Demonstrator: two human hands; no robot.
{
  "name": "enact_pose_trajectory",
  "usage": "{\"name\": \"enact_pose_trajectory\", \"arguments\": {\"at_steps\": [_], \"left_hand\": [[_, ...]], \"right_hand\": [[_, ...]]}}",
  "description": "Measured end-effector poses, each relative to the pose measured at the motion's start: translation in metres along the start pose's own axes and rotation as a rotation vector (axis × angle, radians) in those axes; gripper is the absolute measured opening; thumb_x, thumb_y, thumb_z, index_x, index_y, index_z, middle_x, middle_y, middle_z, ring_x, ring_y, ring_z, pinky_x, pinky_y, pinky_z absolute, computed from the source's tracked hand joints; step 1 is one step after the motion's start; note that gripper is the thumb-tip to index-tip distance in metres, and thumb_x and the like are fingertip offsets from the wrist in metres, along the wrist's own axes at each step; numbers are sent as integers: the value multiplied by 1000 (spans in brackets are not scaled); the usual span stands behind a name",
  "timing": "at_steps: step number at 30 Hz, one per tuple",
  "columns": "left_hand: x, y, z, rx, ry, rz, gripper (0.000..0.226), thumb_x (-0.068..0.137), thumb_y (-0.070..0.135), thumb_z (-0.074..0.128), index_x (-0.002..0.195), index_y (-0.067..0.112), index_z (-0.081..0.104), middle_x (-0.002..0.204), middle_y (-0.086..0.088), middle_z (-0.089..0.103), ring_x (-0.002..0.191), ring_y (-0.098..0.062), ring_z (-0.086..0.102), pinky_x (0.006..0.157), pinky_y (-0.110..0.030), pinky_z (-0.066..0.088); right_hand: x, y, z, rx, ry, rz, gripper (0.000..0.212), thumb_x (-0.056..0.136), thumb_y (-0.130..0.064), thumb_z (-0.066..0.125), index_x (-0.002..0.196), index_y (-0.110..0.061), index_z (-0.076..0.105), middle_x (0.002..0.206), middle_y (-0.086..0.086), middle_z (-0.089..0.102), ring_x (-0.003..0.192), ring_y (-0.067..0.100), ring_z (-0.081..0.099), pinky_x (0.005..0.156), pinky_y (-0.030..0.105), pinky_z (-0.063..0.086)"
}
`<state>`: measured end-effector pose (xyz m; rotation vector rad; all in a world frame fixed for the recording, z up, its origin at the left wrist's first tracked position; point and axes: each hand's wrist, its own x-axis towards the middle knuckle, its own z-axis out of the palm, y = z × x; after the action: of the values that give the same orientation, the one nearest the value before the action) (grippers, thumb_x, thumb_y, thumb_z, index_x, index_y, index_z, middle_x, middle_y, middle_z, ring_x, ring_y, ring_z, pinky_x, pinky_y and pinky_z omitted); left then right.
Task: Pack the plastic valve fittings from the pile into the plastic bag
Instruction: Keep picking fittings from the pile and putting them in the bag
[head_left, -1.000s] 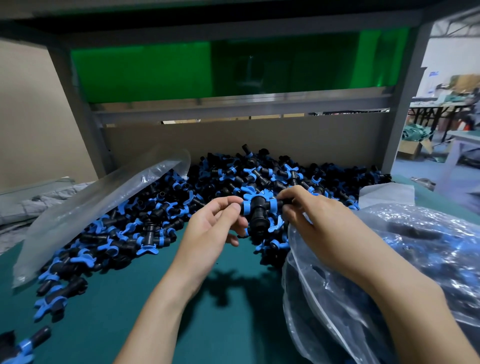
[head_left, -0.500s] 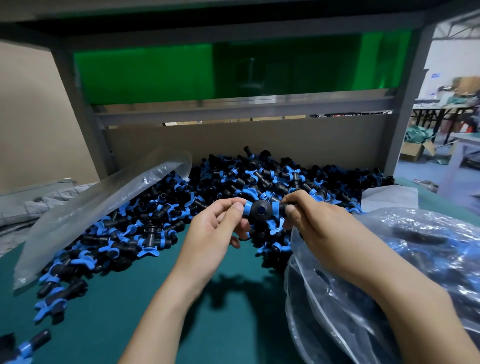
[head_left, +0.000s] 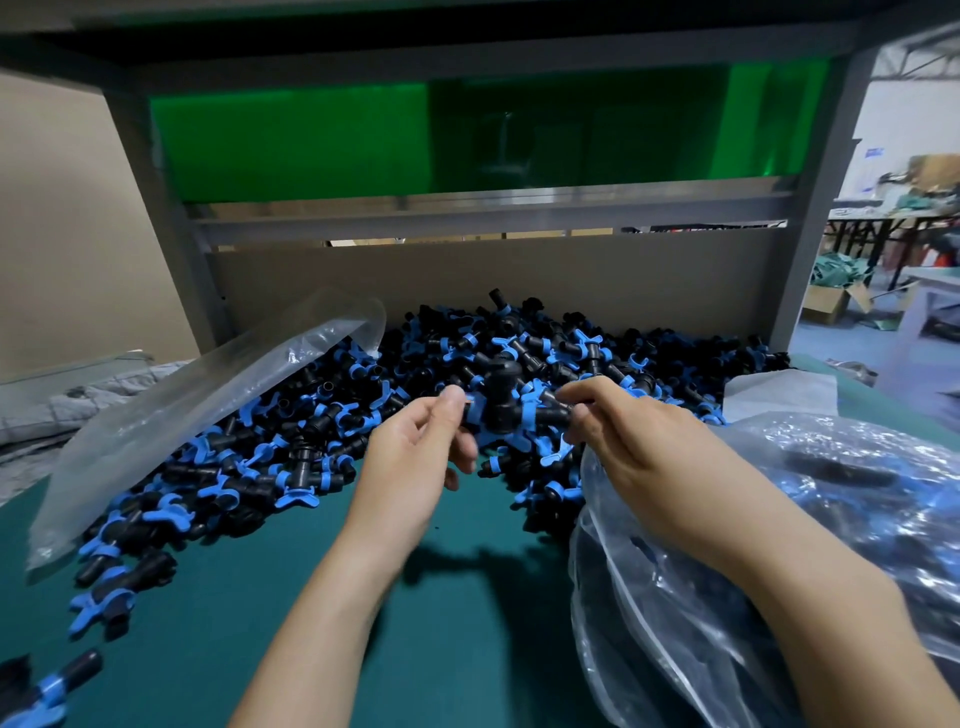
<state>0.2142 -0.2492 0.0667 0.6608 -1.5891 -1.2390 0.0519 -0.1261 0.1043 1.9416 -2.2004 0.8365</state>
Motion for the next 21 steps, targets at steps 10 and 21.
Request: {"name": "enact_pose_trajectory", "arguments": {"at_steps": [10, 21], "left_hand": [[6, -14, -10, -199, 144, -299, 37, 92, 51, 59, 76, 20, 51, 53, 9, 44, 45, -7, 37, 40, -19, 29], [-3, 1, 2, -110, -167, -494, 39, 86, 49, 68, 59, 22, 66, 58, 4, 54, 45, -9, 42, 38, -19, 31]], "right_hand": [[2, -6, -7, -91, -59, -38, 61, 75, 7, 37, 80, -46, 67, 111, -17, 60, 100, 16, 47, 93, 37, 39], [2, -11, -7, -17, 128, -90, 44, 78, 2, 44, 55, -33, 33, 97, -15, 57, 94, 19, 44, 88, 40, 39]]}}
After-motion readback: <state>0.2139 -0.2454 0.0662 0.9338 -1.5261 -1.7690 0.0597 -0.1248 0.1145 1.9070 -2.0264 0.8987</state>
